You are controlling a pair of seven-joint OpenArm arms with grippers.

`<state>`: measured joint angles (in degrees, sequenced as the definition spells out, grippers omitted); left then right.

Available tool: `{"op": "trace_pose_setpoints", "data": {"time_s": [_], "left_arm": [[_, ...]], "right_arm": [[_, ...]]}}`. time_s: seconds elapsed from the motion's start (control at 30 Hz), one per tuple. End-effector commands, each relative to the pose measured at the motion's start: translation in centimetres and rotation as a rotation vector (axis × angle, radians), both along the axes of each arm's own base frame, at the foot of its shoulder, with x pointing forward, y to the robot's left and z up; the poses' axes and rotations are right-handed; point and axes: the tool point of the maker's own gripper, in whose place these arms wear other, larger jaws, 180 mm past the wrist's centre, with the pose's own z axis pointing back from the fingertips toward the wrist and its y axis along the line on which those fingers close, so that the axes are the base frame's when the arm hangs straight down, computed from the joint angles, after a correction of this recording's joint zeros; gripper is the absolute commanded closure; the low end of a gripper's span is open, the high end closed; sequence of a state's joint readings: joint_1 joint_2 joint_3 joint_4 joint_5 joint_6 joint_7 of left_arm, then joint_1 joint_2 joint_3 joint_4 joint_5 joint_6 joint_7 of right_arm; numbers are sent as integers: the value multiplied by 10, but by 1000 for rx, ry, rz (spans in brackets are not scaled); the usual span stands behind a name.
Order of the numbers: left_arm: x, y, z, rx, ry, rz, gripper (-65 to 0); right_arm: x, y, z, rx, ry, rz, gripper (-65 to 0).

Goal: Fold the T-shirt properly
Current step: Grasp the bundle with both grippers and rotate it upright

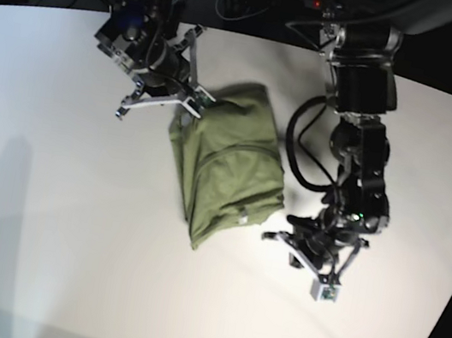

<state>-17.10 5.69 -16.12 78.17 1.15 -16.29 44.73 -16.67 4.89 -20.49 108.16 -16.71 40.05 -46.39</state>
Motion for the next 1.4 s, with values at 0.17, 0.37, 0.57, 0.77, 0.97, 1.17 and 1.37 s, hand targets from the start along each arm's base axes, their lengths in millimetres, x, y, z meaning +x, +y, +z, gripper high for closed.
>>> {"op": "trace_pose_setpoints", "data": {"time_s": [0.17,0.37,0.57,0.77,0.97,1.17,1.37], "left_arm": [[-31,14,8,56,42,-3,-8],[-55,-19,-4,82,53,-146,-8],[-43,-42,16,40,-7,-160,-8],[-32,-55,3,21,19,-183,-8],[-30,-63,-10,40,47,-230,-8],[-25,-67,-16,23,26,-231,-8],[-19,-77,-38,-8,65,-244,-8]], "right_arm": [[9,-1,11,-36,-65,10,0],[22,-2,18,-44,-96,10,0],[29,-6,22,-54,-112,6,0],[29,-5,23,-49,-115,1,0],[35,3,36,-21,-152,-5,0],[36,13,40,10,-160,-8,0],[49,22,52,43,-191,-25,0]]}}
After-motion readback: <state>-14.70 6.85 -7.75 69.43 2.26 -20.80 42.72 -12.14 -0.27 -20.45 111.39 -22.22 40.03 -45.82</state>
